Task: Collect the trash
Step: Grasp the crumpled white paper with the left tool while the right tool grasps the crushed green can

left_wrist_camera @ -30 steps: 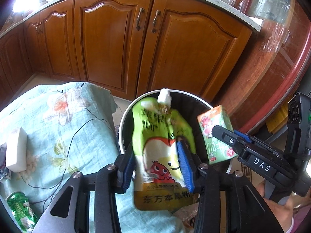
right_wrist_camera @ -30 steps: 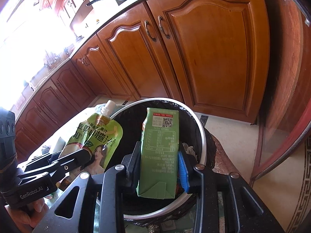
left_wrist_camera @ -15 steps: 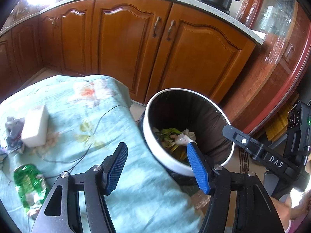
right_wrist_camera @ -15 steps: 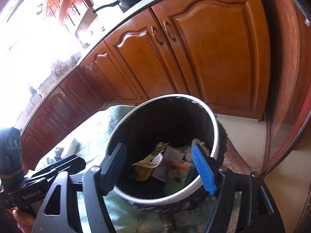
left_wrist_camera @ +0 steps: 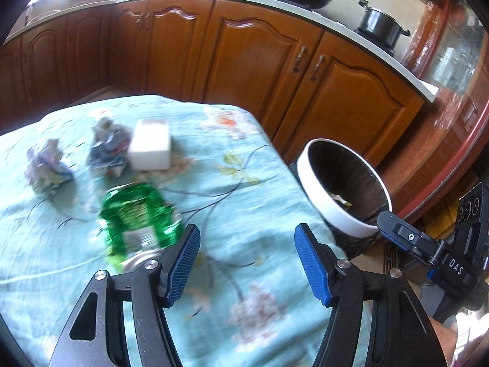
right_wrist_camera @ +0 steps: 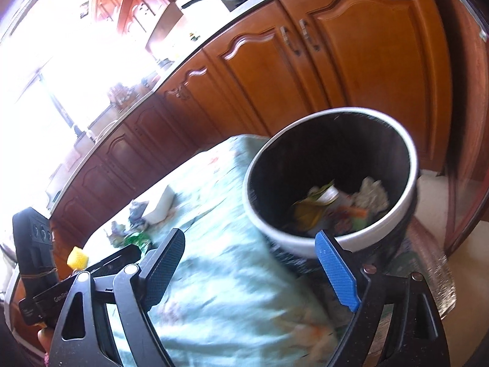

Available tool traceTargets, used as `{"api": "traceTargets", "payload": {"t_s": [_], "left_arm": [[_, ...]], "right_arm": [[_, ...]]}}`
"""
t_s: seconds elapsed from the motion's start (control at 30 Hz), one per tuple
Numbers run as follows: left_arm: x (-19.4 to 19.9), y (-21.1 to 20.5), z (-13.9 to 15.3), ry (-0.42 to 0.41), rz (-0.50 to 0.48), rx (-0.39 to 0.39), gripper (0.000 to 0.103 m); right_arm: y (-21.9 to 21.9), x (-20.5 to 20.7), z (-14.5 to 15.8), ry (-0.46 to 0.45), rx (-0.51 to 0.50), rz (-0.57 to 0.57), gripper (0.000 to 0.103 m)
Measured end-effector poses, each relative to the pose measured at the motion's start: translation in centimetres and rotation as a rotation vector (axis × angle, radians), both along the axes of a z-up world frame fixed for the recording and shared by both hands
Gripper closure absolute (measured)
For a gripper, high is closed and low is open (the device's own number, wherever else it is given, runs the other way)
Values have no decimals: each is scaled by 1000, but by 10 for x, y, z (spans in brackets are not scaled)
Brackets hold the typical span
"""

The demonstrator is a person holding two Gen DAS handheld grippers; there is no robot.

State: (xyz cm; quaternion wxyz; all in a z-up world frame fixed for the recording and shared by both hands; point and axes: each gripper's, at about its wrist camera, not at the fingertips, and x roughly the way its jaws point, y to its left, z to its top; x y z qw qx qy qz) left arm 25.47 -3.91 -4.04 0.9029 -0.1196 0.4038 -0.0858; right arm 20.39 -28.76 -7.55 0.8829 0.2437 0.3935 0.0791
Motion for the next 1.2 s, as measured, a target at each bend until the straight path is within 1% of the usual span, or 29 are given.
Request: {"api": "traceTargets", "payload": {"t_s": [0.23, 0.33, 0.57, 0.87, 1.1, 1.2], "left_arm": [[-30, 37, -2, 11, 86, -13, 39], [-40, 57, -3, 19, 118, -26, 39], [-57, 85, -1, 23, 175, -31, 39], [-62, 117, -4, 34, 235, -32, 39], [-56, 138, -6, 45, 267, -10, 39], [-49, 145, -6, 51, 271, 11, 35]], "right_arm": [[44, -2, -5, 14, 2, 88, 14], [60, -2, -6, 20, 0, 120, 14], [91, 4, -11, 37, 0, 189, 14], [123, 17, -14, 46, 4, 267, 14], [141, 33, -22, 69, 11, 312, 14], [149, 41, -24, 75, 8, 336, 14]]}}
